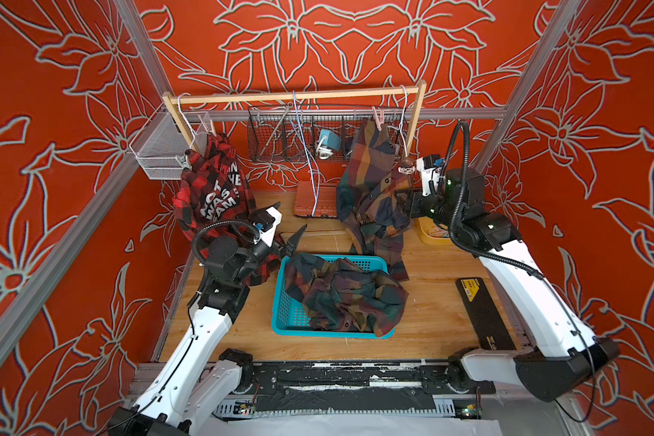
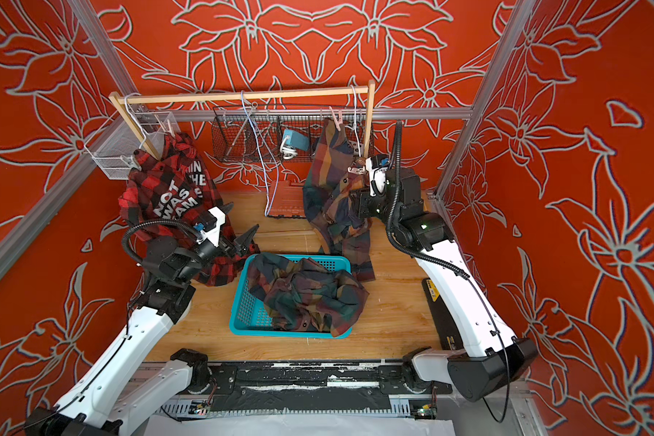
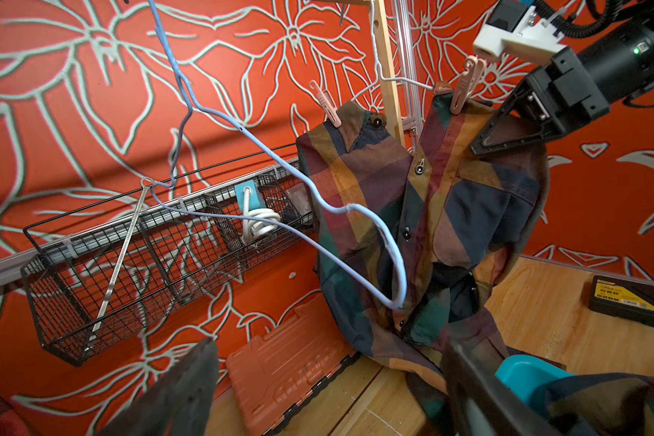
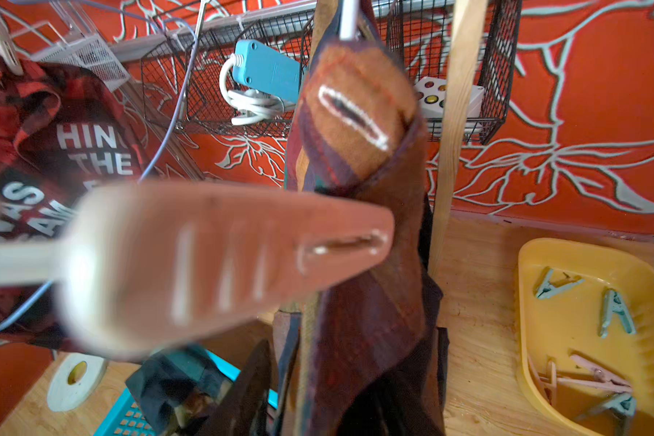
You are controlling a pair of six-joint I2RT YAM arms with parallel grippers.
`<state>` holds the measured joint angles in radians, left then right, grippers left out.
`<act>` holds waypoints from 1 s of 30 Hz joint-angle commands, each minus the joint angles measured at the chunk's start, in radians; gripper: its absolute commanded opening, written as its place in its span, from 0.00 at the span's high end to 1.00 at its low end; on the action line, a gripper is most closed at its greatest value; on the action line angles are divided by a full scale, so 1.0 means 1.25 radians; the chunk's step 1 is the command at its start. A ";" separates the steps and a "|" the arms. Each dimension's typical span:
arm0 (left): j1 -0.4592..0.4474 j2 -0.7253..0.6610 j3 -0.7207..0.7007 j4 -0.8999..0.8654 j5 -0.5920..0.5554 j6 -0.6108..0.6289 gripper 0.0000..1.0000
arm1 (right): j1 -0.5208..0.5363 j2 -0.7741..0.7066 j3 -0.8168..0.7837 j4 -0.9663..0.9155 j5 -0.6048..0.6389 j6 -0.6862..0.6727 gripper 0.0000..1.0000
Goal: Remove the clothespins securing long-sleeve shirts to the hanger
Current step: Pick up the hanger from the clothesline.
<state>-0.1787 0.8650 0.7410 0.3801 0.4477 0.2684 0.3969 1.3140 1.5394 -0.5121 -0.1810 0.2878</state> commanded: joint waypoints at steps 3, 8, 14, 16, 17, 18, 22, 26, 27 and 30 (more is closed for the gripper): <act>-0.006 0.003 -0.009 0.025 0.017 -0.003 0.11 | -0.004 -0.003 0.036 0.023 0.011 -0.003 0.92; -0.006 0.003 -0.009 0.025 0.017 -0.003 0.11 | -0.003 -0.008 0.052 0.014 0.024 -0.005 1.00; -0.007 0.004 -0.011 0.025 0.021 -0.006 0.11 | -0.004 -0.021 0.077 0.009 0.042 -0.006 1.00; -0.009 0.005 -0.011 0.024 0.023 -0.007 0.11 | -0.004 -0.025 0.090 0.004 0.042 -0.009 1.00; -0.010 0.005 -0.011 0.024 0.025 -0.007 0.11 | -0.004 -0.027 0.096 0.001 0.039 -0.012 1.00; -0.011 0.006 -0.012 0.023 0.026 -0.008 0.11 | -0.004 -0.029 0.102 0.000 0.037 -0.014 1.00; -0.021 0.012 -0.009 0.019 0.030 -0.010 0.11 | -0.003 -0.043 0.116 -0.002 0.029 -0.020 1.00; -0.034 0.020 -0.005 0.010 0.034 -0.010 0.11 | -0.004 -0.052 0.125 -0.018 0.019 -0.025 1.00; -0.039 0.023 -0.003 0.006 0.031 -0.010 0.11 | -0.004 -0.056 0.124 -0.021 0.017 -0.025 1.00; -0.057 0.033 -0.002 -0.003 0.027 -0.007 0.11 | -0.004 -0.073 0.116 -0.030 0.011 -0.031 1.00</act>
<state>-0.2314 0.8982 0.7364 0.3782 0.4725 0.2638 0.3950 1.2663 1.6520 -0.5858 -0.1562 0.2672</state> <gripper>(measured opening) 0.893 0.050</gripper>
